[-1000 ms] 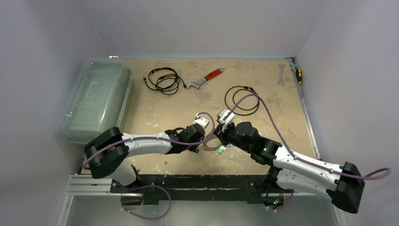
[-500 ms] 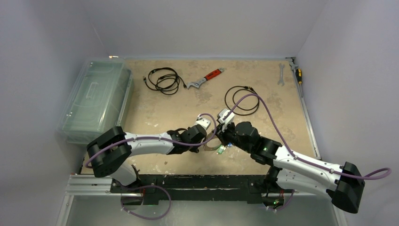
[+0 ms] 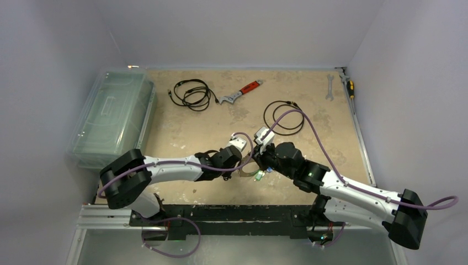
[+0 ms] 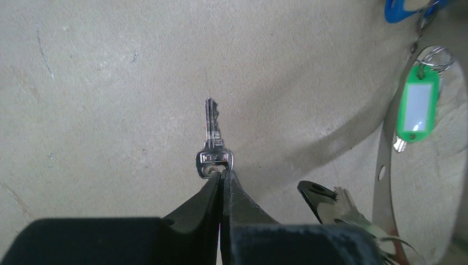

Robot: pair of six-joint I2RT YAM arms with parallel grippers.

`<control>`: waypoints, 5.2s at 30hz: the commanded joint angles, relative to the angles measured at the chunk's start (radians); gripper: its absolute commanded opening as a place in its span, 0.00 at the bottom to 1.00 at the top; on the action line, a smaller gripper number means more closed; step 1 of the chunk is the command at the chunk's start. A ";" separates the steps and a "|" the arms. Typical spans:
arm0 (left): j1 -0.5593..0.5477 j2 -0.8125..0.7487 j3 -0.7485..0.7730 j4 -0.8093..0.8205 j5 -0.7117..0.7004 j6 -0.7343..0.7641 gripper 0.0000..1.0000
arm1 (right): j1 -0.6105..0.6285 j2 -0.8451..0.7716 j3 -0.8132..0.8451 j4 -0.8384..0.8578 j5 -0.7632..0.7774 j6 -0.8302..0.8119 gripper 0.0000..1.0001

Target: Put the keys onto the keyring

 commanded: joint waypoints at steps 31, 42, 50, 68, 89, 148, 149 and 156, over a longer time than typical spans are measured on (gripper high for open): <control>0.028 -0.704 -0.051 -0.101 0.239 0.437 0.00 | 0.032 -0.042 -0.050 0.217 -0.352 -0.060 0.00; 0.028 -1.022 -0.285 0.039 0.488 0.716 0.00 | 0.067 0.009 -0.078 0.332 -0.514 -0.149 0.00; 0.028 -0.987 -0.298 0.080 0.583 0.739 0.00 | 0.067 0.041 -0.055 0.345 -0.666 -0.149 0.00; 0.028 -0.966 -0.306 0.108 0.671 0.723 0.00 | 0.067 0.086 -0.038 0.389 -0.725 -0.147 0.00; 0.028 -0.945 -0.317 0.129 0.742 0.717 0.00 | 0.067 0.102 -0.014 0.365 -0.699 -0.170 0.00; 0.032 -0.955 -0.293 0.217 0.638 0.636 0.78 | 0.067 -0.039 -0.044 0.372 -0.569 -0.158 0.00; 0.033 -0.958 -0.292 0.229 0.638 0.633 0.76 | 0.067 -0.046 -0.041 0.369 -0.566 -0.163 0.00; 0.043 -0.953 -0.279 0.305 0.617 0.581 0.67 | 0.067 -0.121 -0.039 0.380 -0.531 -0.184 0.00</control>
